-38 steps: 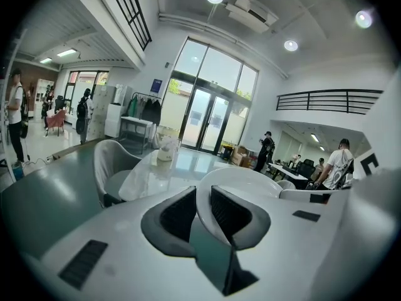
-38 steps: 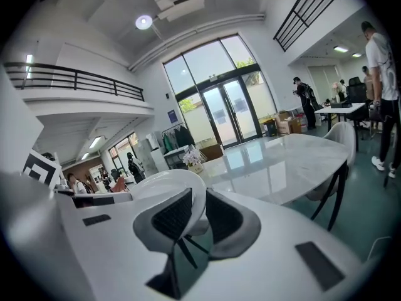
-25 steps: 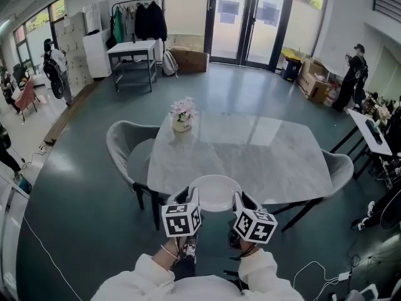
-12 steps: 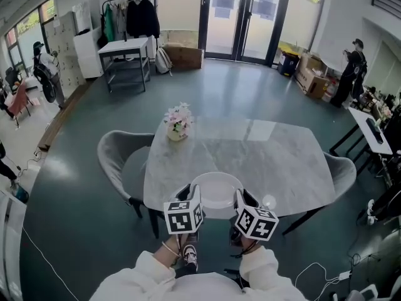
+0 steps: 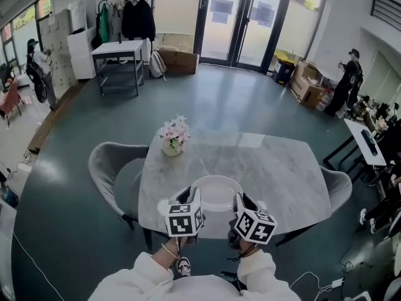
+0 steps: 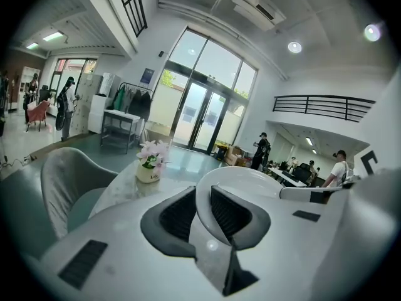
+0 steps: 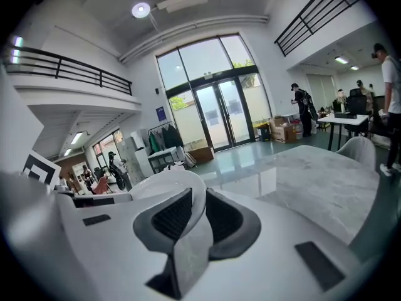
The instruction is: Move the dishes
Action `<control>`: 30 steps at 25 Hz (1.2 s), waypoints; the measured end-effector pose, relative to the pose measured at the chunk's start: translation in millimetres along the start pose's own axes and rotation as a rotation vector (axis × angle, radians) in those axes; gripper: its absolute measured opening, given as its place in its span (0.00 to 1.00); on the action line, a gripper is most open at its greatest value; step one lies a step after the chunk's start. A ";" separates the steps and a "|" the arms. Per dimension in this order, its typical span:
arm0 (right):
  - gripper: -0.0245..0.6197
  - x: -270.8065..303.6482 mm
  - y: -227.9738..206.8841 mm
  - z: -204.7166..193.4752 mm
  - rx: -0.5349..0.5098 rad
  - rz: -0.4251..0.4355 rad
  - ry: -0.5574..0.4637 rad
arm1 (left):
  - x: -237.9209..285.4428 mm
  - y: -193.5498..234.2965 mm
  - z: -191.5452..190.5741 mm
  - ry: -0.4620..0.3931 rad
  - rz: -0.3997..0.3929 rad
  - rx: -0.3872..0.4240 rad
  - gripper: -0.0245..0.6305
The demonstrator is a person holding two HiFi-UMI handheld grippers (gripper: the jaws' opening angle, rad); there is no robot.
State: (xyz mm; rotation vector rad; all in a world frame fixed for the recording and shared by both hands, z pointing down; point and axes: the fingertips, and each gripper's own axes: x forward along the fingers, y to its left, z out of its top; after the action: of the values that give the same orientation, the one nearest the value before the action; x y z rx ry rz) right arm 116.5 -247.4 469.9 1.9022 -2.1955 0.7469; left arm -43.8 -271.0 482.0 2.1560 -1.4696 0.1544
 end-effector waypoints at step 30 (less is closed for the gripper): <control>0.22 92.1 -41.3 17.7 0.046 0.006 0.077 | 99.4 13.6 12.8 0.089 0.032 0.000 0.14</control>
State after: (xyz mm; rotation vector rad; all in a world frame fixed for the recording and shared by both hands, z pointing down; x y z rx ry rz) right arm 142.3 -340.4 504.3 1.8560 -2.1568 0.8638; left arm -18.3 -363.8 513.0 2.0987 -1.4539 0.2578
